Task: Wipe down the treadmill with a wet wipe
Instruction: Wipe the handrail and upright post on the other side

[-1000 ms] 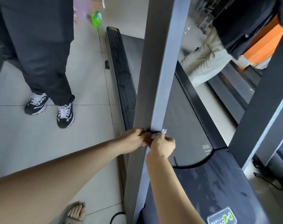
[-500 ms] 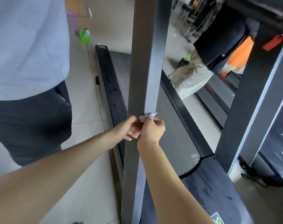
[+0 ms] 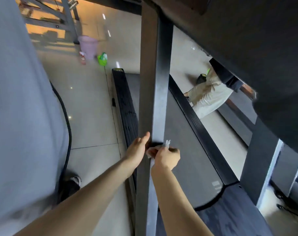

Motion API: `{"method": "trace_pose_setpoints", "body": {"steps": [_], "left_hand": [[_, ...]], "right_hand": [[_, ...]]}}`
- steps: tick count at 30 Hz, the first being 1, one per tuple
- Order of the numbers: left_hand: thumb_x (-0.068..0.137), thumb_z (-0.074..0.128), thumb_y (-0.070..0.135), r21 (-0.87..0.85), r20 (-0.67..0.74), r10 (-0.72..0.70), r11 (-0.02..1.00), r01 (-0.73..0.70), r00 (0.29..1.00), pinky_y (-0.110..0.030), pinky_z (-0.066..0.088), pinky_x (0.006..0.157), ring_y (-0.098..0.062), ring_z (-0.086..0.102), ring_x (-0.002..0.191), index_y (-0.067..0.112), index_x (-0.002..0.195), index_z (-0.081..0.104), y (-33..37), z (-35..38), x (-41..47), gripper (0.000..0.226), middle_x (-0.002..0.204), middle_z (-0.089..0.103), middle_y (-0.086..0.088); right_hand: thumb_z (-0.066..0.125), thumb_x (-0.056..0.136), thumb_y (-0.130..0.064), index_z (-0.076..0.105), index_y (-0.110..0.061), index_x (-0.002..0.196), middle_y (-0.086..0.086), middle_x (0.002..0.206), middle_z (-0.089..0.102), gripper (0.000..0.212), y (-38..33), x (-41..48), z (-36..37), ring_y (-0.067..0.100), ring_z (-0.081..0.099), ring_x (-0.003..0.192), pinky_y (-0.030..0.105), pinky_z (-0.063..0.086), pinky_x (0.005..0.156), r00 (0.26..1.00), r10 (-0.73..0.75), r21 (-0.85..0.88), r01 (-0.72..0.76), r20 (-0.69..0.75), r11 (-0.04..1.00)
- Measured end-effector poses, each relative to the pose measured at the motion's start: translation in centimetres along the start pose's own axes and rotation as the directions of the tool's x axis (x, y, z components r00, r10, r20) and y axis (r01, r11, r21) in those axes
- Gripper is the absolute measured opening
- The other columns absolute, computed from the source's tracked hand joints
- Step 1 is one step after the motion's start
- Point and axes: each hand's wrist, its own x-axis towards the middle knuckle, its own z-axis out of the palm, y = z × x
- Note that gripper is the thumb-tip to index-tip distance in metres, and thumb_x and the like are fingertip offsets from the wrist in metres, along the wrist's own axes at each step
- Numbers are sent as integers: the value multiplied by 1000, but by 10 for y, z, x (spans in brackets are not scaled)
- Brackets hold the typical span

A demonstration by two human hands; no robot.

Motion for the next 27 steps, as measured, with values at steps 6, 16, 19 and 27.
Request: {"method": "trace_pose_setpoints", "body": {"steps": [6,16,19,27], "left_hand": [[98,38,72,31,-55,-70,997,72,996,-42,49,104,-28,68,103,18,83,65,23,-1,-3,63,103,73,-9],[99,44,65,-1,-125,-6,1000,6,992,-49,55,97,-31,72,93,20,84,70,80,-5,-8,53,89,77,-8],[100,41,66,-52,-156,51,997,-60,986,-45,53,101,-28,69,103,22,95,67,99,-20,-4,52,107,73,-8],[94,49,72,42,-44,54,998,-52,998,-43,58,93,-25,70,97,16,112,68,116,-22,15,62,107,72,-10]], "right_hand": [[56,102,-25,55,-9,93,7,71,73,18,1,-23,-25,17,71,63,24,53,59,1000,3,-77,-1,26,997],[58,98,-45,60,-12,86,7,81,73,35,-104,-28,40,28,72,79,44,61,80,968,-175,14,175,180,984],[59,102,-28,56,-8,88,7,69,73,24,-102,-41,24,27,74,69,45,63,78,966,-149,112,127,213,986],[58,101,-35,62,-4,96,14,84,74,31,-113,-35,34,29,73,73,37,61,69,988,-35,42,29,153,999]]}}
